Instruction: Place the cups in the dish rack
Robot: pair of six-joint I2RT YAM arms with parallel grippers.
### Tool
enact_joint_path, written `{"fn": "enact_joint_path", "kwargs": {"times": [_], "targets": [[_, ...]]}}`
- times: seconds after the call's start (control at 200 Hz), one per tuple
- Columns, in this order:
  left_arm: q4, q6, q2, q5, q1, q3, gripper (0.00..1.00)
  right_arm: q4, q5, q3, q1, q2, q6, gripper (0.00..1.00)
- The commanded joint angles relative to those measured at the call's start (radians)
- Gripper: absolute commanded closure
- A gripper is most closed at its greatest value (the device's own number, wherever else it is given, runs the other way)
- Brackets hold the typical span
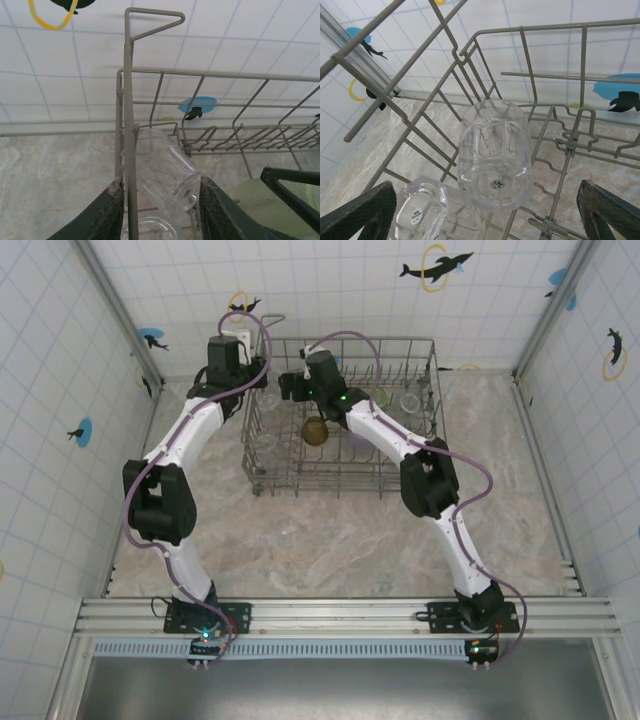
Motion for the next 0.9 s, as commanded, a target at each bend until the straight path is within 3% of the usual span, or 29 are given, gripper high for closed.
{"fn": "enact_joint_path", "kwargs": {"times": [0.0,0.155,0.28,0.896], "targets": [[-0.078,-0.016,0.038,0.017,0.0,0.027,0.74,-0.01,0.008,0.02,-0.003,-0.077,0.003,0.04],[-0.128,-0.002,0.081,-0.016,0.001,0.066,0.8,-0.019,-0.001,0.019,-0.006,-0.075,0.007,0.04],[-0.142,0.007,0.097,0.005,-0.002,0.078,1.0,-0.021,-0.012,0.02,-0.006,-0.074,0.011,0.04],[-0.079,-0.014,-0.021,0.058,-0.055,-0.089,1.0,-0.023,-0.103,0.039,-0.024,-0.019,0.105,0.03]]}}
